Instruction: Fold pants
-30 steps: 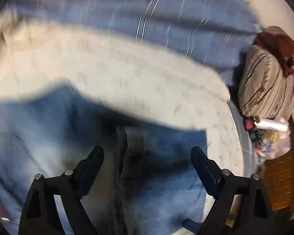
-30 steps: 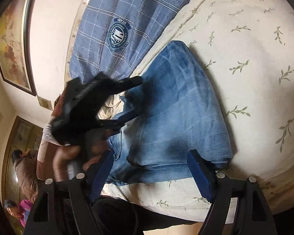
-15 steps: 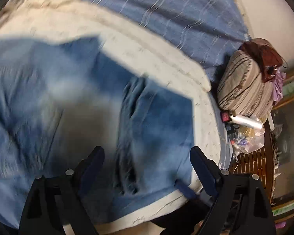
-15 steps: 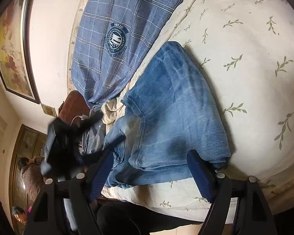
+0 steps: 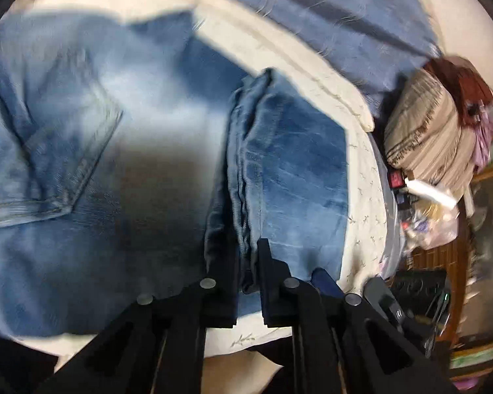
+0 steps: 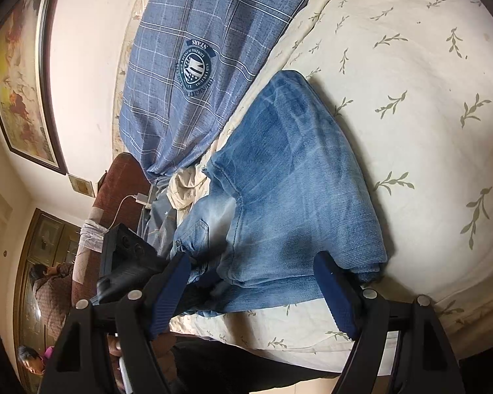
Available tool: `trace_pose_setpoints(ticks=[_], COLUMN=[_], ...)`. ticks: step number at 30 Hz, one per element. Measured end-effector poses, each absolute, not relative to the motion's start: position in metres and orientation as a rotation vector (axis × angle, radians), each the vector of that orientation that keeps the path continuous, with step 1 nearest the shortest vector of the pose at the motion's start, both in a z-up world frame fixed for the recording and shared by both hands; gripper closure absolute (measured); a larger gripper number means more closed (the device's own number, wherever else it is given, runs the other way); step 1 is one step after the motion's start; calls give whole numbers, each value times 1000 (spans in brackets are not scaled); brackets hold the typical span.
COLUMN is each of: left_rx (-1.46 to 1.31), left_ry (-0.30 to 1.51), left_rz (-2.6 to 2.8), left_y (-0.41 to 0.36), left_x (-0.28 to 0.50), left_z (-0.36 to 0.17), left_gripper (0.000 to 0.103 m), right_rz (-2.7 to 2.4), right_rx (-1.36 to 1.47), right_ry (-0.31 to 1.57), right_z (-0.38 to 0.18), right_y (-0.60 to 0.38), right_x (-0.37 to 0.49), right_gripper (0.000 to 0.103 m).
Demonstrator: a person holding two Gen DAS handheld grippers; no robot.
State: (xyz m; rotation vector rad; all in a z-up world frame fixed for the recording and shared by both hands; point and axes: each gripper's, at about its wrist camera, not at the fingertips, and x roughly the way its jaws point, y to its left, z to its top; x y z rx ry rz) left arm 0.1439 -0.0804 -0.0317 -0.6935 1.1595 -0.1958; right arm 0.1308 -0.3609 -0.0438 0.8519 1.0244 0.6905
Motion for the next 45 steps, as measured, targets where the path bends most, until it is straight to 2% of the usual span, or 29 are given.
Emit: trace_pose_setpoints(ticks=[2,4,9,12,15,17,24,28,30,32,34,36,38,41,42,43,45], left_rx=[-625,-654,-647,-656,-662,-659,-655,-656,-635,-616,-614,-538,-437,-328,-276,-211,-149], left_ry=[1141,1184,1190,1187,1185,1190,1189,1186,1181,1164,1082,981,887,916,964,1032,1161], left_rz=[-142,-82,-81,-91,-98,-102,-121,-123,-132,-123,-133,-131,-115,-29,11,81,135], left_y=[-90,-89,-88,-86,-80,-78,-73,-74,-76,-72,-67,-69,-74,-84,-88,-90,-91], left_x=[134,129,130,131,128,126,123,125,126,120,115,116,131,184,201,220,242], left_z=[-25,-44,-50,-53,-56,-56,-55,-54,-49,-34,-10,21,43,34,23,7,-28], left_gripper=[93,93,92,92,91,91,90,90,88,76,71,62,44,44,45,52,53], right_rz=[698,692,720,730,746,634,775,770,692,693,703,703,695,713,724,733,763], right_rx=[867,870,845,843,819,779,933,986,1036,1060,958,975,1018,1019,1035,1047,1067], right_ry=[1029,1041,924,915,1013,1204,1082,1164,1250,1215,1209,1198,1196,1199,1196,1190,1161], right_z=[-45,-41,5,22,5,-41,4,-26,-63,-62,-56,-59,-63,-63,-63,-61,-54], right_y=[-361,-362,-368,-365,-351,-344,-354,-335,-332,-335,-327,-328,-332,-333,-336,-337,-348], right_x=[131,132,138,162,190,208,242,297,313,312,310,310,310,311,310,308,299], right_gripper=[23,23,21,20,17,18,20,20,23,23,23,23,23,23,23,23,23])
